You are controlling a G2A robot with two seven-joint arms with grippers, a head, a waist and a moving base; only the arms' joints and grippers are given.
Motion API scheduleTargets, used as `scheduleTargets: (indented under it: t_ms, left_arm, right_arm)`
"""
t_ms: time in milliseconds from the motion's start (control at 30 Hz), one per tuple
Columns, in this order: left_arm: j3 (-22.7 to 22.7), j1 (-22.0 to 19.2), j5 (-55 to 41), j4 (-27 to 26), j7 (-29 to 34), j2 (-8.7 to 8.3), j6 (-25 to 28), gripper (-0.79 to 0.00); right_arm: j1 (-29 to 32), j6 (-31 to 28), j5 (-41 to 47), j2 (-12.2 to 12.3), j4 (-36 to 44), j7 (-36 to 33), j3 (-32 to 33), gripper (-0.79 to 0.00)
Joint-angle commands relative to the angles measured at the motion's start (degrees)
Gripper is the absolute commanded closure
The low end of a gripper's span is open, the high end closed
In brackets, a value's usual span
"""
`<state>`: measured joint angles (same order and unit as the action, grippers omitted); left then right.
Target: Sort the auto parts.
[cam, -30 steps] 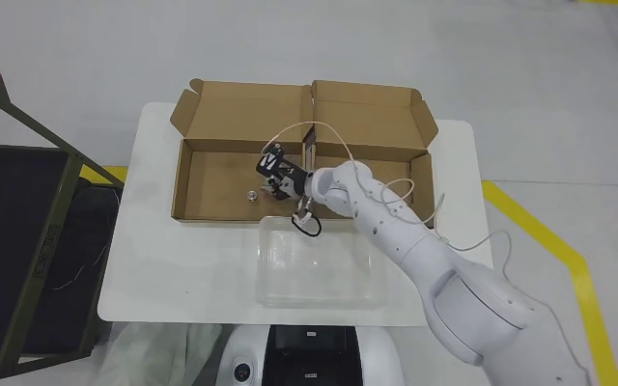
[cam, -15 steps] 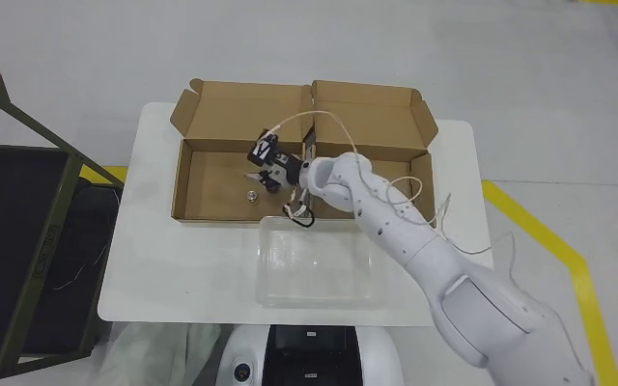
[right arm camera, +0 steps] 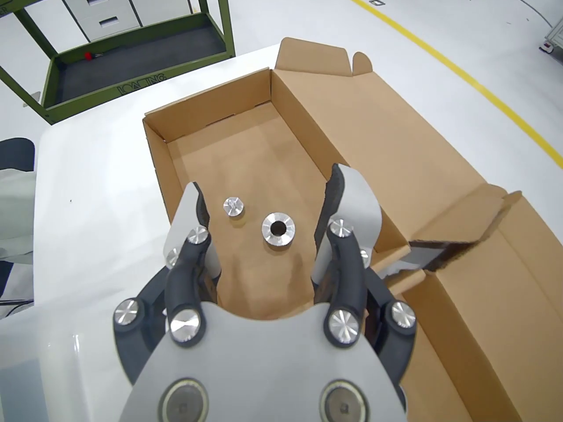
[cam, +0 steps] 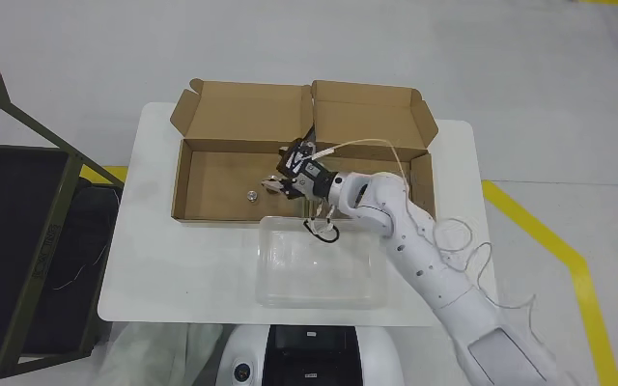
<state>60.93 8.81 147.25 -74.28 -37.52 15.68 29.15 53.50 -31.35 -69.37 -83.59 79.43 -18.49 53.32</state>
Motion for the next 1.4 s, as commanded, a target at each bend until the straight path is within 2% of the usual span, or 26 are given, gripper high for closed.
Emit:
scheduleTargets:
  t_ms: [0,67,233,567,667,733,1133,1367]
  left_arm:
    - [0.0,0.0,0.0,0.0,0.0,0.0,0.0,-0.785]
    - [0.0,0.0,0.0,0.0,0.0,0.0,0.0,-0.785]
    - [0.0,0.0,0.0,0.0,0.0,0.0,0.0,-0.785]
    - [0.0,0.0,0.0,0.0,0.0,0.0,0.0,-0.785]
    - [0.0,0.0,0.0,0.0,0.0,0.0,0.0,-0.785]
    - [0.0,0.0,0.0,0.0,0.0,0.0,0.0,-0.785]
    - [0.0,0.0,0.0,0.0,0.0,0.0,0.0,-0.785]
    - [0.0,0.0,0.0,0.0,0.0,0.0,0.0,-0.785]
  right_arm:
    - [3.06,-0.31,-0.77,0.92,3.71,-0.14,2.69,-0.539]
    - [6.57,-0.64,-1.91,1.88,7.94,0.8,5.48,-0.526]
    - [14.7,-1.73,-5.96,3.81,15.91,3.53,10.7,-0.576]
    - [22.14,-1.23,-6.92,5.76,21.83,5.03,18.14,-0.659]
    - [24.81,-0.66,-7.17,6.38,24.74,5.5,21.01,-0.739]
    - [26.51,0.12,-7.52,6.73,26.48,5.73,22.8,-0.763]
    - [37.52,0.86,-6.19,8.47,34.31,9.55,32.89,-0.782]
    - [43.4,1.74,-6.5,9.03,38.3,13.11,36.09,-0.785]
